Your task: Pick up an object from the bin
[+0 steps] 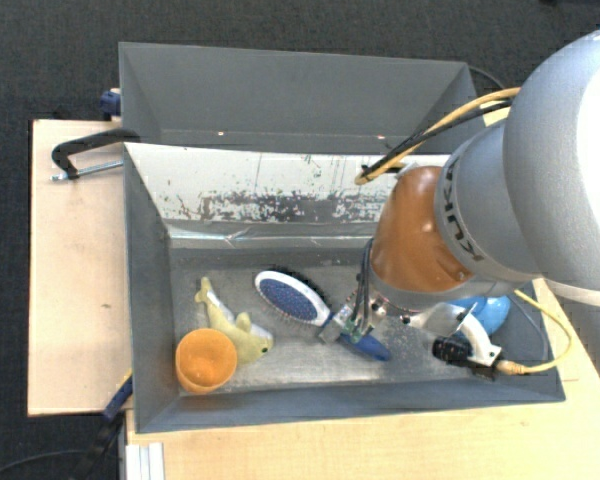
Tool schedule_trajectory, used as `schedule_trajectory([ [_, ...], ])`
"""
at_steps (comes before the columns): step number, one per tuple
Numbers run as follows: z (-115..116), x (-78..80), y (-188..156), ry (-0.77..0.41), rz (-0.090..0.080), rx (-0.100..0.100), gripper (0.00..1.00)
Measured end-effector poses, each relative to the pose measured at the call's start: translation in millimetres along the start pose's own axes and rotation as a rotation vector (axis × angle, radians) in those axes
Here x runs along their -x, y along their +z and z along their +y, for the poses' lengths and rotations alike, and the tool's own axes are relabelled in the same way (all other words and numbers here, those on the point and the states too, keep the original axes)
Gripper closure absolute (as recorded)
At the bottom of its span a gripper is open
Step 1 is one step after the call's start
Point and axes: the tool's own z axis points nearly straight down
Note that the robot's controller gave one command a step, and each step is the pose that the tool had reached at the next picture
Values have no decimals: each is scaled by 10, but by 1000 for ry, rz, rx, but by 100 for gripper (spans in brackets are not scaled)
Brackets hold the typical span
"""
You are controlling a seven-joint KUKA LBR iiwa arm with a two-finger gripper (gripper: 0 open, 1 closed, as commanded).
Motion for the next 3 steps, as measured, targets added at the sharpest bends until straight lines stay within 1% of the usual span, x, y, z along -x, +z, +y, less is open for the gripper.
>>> schedule_trajectory([
  [1,22,8,-655,-3,-4,5,100],
  [2,34,9,-858,-6,-2,2,100],
  [3,50,14,-1251,-8,-3,3,100],
])
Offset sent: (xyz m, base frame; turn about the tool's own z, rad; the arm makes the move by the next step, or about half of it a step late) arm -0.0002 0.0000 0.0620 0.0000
